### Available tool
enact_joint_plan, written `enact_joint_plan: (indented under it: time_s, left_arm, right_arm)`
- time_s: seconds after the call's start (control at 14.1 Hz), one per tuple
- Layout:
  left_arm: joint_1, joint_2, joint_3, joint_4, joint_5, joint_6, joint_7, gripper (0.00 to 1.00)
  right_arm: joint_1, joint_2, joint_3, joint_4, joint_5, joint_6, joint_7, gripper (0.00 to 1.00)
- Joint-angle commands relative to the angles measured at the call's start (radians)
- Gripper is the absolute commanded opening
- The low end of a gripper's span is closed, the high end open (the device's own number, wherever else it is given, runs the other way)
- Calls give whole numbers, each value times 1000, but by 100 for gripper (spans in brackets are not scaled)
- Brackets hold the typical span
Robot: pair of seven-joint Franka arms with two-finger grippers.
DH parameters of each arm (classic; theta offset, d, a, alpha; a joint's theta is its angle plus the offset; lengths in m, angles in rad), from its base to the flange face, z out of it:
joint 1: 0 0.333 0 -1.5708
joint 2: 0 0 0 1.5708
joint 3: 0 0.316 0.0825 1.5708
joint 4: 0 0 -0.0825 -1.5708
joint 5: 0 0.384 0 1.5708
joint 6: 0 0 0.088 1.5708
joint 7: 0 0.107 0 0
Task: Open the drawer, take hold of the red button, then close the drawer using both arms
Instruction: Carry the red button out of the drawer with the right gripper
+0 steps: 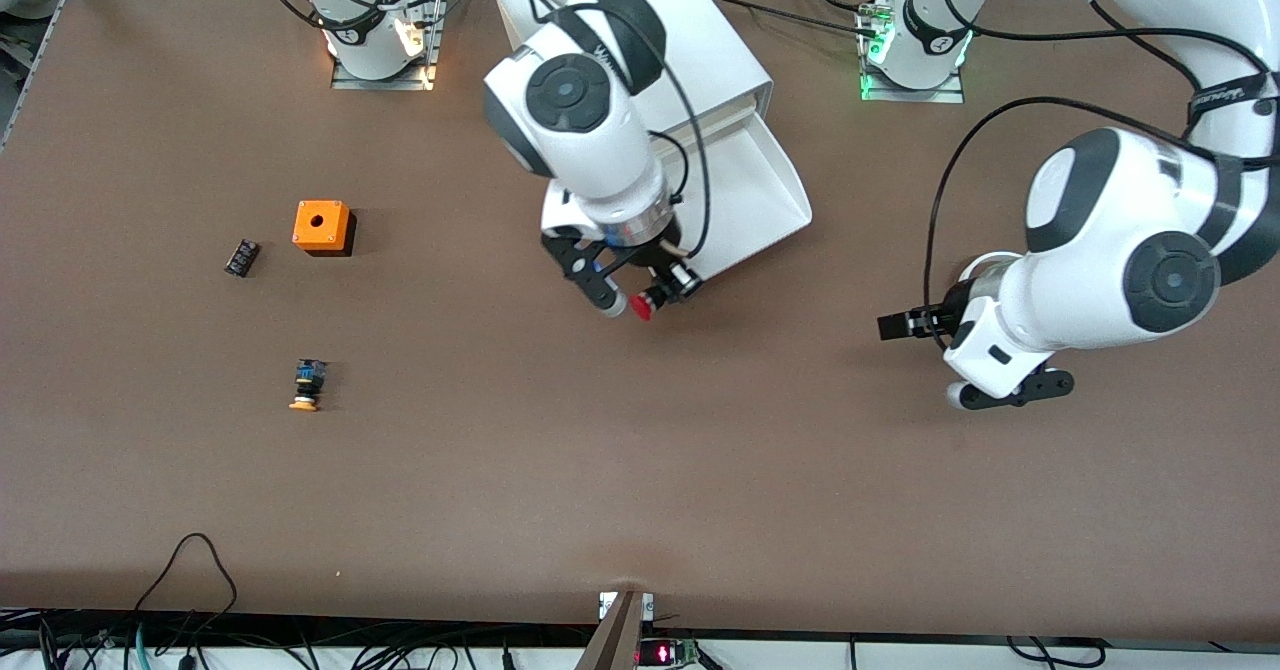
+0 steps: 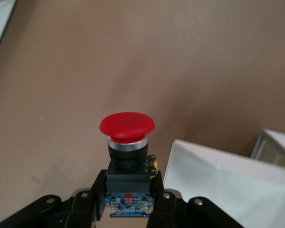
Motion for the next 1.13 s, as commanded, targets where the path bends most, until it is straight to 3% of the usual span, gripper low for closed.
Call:
enact_joint_plan:
  time_s: [0.0, 0.28, 0.71, 1.06]
  left_arm:
    - [-8, -27, -28, -137, -10, 125, -113, 100]
    - [-12, -82, -92, -387, -9, 400, -271, 100]
    - [-32, -98, -166, -490, -1, 451, -410, 100]
    - [-87, -118, -180, -572, -1, 520, -472, 100]
  right_arm:
    - [-59, -11, 17, 2, 14, -26, -146, 0]
    - [-142, -11, 14, 1, 42, -58, -399, 0]
    - [-282, -11, 6, -37, 33, -146, -820, 0]
    - [-369, -11, 5, -111, 22, -143, -1001, 0]
